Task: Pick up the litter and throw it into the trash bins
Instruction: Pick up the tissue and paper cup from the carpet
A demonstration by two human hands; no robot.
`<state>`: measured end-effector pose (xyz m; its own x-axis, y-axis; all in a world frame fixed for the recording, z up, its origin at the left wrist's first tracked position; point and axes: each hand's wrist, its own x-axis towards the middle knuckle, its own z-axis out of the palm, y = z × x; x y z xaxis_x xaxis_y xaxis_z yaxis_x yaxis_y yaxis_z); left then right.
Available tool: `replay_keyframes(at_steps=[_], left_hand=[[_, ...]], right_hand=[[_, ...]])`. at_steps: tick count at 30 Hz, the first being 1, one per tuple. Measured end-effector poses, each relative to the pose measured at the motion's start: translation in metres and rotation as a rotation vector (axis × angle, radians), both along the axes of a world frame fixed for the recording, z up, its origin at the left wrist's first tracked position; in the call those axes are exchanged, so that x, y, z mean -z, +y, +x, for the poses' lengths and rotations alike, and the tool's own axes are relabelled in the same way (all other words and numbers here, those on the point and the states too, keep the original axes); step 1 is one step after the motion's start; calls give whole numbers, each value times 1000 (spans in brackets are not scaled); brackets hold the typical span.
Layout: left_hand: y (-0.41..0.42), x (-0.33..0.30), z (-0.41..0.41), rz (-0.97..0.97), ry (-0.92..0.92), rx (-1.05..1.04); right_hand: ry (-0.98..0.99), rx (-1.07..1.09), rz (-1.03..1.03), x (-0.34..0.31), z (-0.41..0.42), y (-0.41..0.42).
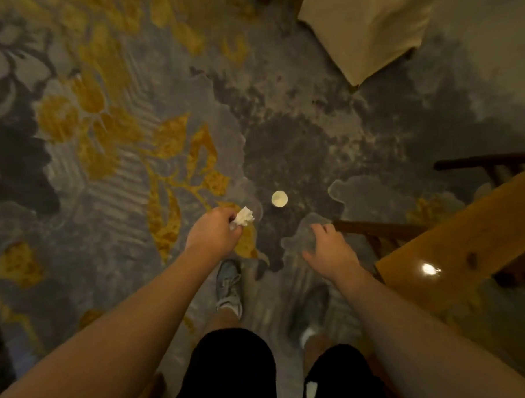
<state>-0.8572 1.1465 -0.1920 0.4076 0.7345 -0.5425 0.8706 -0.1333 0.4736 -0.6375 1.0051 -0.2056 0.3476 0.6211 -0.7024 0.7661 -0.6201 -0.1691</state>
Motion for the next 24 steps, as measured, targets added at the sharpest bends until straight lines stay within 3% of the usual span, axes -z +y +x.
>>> replay_keyframes(at_steps=[4, 10, 15, 19, 24], left_hand=[[23, 98, 14, -3, -21, -24], [33, 242, 31, 16, -11, -94], [32, 348, 45, 26, 14, -165], [24, 407, 48, 60, 33, -140], [25, 421, 44, -1, 44, -127]], right_hand=[[13, 8, 4, 114, 14, 46], [-51, -176, -73, 289, 39, 106], [-46, -186, -111, 399, 63, 147], [-38, -255, -153, 460, 65, 158], [-118, -349, -121, 476, 57, 150]])
